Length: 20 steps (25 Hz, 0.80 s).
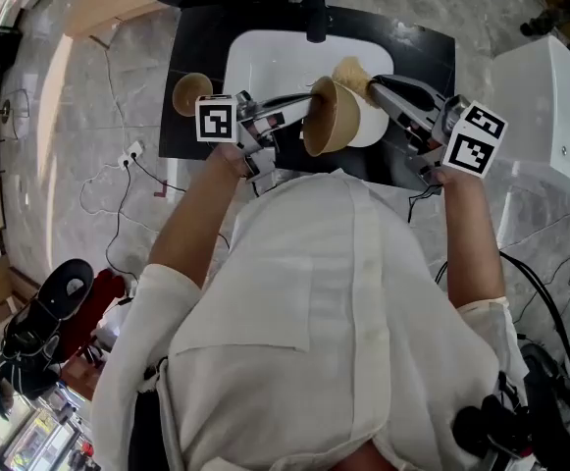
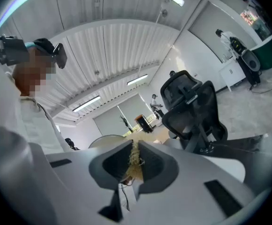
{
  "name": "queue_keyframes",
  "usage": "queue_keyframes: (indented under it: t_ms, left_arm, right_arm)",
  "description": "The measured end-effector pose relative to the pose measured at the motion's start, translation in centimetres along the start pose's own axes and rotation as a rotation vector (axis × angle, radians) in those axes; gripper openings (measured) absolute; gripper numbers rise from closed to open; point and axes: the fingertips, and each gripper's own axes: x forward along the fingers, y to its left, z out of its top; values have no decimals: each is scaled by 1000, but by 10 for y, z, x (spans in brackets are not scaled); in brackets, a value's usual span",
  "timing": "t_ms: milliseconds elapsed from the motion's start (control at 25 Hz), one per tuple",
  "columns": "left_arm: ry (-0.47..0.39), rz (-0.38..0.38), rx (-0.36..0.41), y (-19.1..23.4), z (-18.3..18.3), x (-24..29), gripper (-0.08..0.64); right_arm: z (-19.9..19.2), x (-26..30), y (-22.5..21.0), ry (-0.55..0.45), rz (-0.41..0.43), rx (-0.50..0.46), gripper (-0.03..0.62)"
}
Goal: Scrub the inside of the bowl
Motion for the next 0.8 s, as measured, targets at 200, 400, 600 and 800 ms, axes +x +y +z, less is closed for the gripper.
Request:
queue_keyframes:
  t_ms: [200,400,600,800]
  left_arm:
    - [19,-87,-56,-8,-9,8,18]
    - [-1,-102,-84,-6,-7,7,18]
    - [-41,-94,-109,-1,-1,4,17]
    - [-83,-110,-145,-5,3,3,18]
  right_arm:
    - [4,5,21,-27,102,28,34]
    - [9,3,31,-52,153,13,34]
    - [16,0,53,-77,229,-34,34]
    - [13,-3,81,-68,339,-61,34]
